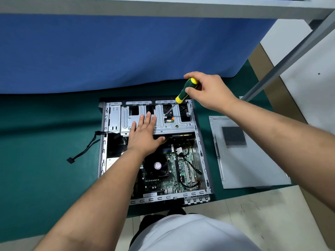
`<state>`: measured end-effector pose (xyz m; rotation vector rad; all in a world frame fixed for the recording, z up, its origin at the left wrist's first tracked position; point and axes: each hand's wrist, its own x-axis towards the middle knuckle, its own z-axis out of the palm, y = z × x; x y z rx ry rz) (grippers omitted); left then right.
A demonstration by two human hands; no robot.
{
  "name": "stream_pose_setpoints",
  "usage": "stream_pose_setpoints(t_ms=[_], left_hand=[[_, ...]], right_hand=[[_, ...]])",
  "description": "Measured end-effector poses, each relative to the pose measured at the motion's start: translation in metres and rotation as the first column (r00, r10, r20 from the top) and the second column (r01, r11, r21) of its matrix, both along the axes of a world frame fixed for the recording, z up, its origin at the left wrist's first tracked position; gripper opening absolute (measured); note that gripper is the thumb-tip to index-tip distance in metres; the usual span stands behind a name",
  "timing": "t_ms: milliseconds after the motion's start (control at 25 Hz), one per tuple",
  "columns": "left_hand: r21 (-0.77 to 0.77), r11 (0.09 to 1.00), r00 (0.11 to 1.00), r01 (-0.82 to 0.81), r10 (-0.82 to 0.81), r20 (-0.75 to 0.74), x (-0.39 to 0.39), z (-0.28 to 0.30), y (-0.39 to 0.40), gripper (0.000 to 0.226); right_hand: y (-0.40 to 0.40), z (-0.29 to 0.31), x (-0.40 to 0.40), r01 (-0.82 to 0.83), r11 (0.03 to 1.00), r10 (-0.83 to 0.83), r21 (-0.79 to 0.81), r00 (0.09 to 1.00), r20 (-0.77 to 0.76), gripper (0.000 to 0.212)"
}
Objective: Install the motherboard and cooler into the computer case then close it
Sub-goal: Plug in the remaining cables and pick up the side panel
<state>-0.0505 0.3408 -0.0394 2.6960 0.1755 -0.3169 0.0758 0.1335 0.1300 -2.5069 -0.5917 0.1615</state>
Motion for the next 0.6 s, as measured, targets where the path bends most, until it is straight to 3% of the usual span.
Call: stream_pose_setpoints(t_ms=[160,280,400,520,600], left_hand=[[-0.030,0.999,1.000,-0.019,0.019,0.003,0.000,0.003,-0.001,0.089],[-0.129,0.984,0.990,-0.123,0.130,0.050,0.004,0.011,-0.004,0.072],[-0.286,0.940,0.962,-0.188,0.234,0.139,0.019,0.025,-0.006,0.052],[-0.527,0.831,0.948,-0.179,0.289,0.134,0.040,0.038,-0.012,0.040],[-0.589,0.777,0.939,-0.222,0.333,0.086,0.055,0.043,-0.019,0.028]], right_hand=[[0.023,0.013,0.002,-0.188,0.973,0.198,-0.135,0.978,0.063,0.045],[0.046,0.023,0.006,-0.256,0.938,0.277,-0.233,0.959,0.062,0.035],[0.066,0.029,0.009,-0.142,0.909,0.197,-0.391,0.975,0.104,0.036],[0.081,0.031,0.009,0.029,0.818,0.137,-0.575,0.960,0.242,0.063],[0.088,0.033,0.006,0.119,0.764,0.109,-0.634,0.945,0.309,0.075]])
